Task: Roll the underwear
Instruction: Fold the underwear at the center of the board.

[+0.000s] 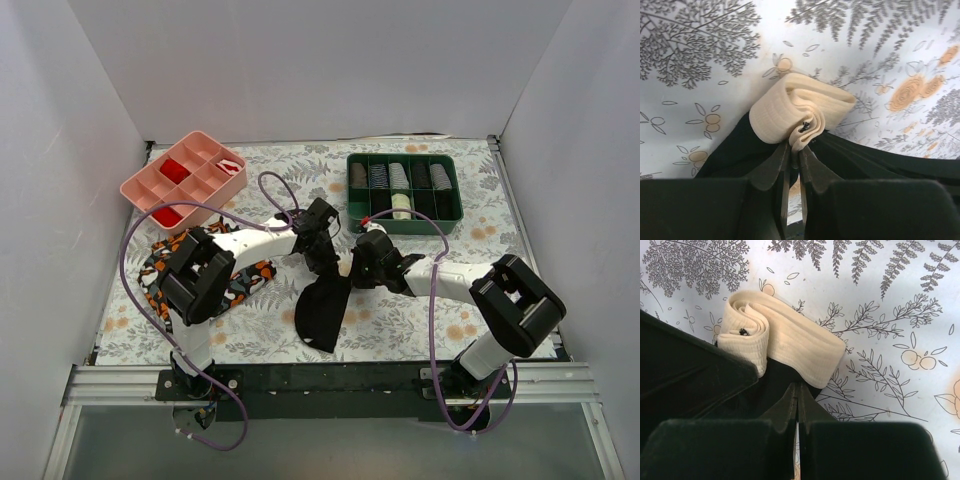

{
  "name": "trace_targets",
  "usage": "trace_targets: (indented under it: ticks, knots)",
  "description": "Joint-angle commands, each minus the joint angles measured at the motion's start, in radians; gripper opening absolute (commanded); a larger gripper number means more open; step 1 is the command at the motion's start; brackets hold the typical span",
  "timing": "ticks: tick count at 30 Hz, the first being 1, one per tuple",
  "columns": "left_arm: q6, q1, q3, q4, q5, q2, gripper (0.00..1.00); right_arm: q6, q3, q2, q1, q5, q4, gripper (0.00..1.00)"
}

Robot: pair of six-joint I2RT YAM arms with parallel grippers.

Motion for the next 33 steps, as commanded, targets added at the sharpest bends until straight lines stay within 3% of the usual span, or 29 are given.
trace_targets:
  ticks: [1,16,21,28,33]
  knots:
    - [0.016,-0.015,0.076,-0.038,0.016,-0.015,0.06,0.006,-0.01,0.025,0.004,0.028,-0.001,0.01]
    - [0.002,-0.059,0.074,-0.018,0.025,0.094,0.06,0.023,-0.05,-0.007,0.004,0.05,0.014,0.02]
    - [-0.004,-0.061,0.056,-0.004,0.013,0.104,0.06,0.018,-0.08,-0.084,0.004,0.077,0.017,0.2]
    - [0.001,-0.061,0.042,-0.001,0.007,0.1,0.06,0.028,-0.093,-0.208,-0.002,0.103,-0.036,0.29]
    - [0.01,-0.061,0.044,0.005,0.01,0.083,0.12,0.017,-0.045,-0.236,-0.027,0.091,-0.095,0.36]
